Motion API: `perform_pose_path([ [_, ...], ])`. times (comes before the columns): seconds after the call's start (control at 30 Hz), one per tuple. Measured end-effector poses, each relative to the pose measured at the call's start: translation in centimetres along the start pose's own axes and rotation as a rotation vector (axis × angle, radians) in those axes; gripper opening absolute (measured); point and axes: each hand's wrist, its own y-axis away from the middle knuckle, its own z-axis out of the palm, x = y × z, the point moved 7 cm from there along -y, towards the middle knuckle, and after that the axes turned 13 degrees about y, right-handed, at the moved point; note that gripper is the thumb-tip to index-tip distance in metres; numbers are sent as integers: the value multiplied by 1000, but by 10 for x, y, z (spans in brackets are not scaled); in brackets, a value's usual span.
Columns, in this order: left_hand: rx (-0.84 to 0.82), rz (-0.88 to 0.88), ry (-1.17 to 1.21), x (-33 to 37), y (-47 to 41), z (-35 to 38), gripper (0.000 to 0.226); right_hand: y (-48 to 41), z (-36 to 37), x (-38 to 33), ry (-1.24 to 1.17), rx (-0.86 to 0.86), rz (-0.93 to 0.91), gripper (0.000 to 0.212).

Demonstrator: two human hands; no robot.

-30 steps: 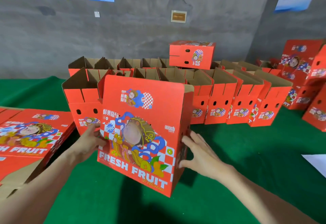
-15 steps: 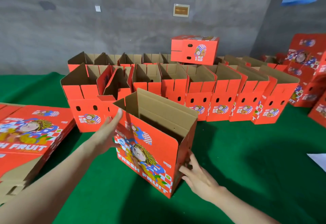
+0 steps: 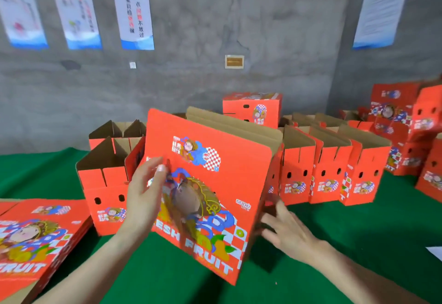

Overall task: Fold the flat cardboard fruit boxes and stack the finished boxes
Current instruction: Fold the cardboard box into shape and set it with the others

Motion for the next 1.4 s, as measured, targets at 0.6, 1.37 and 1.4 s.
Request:
perform_pose_path([
  [0.6,-523,-81,-1035,-134,-147,50,40,-195,-108,75,63,397,336,41],
  [1.37,-627,-215,-1171,-223,-216,64,82,-467,-23,111,33,260,418,65],
  [1.4,-618,-214,-1167,-222,-217,63,82,-465,-26,120,38,260,423,62],
])
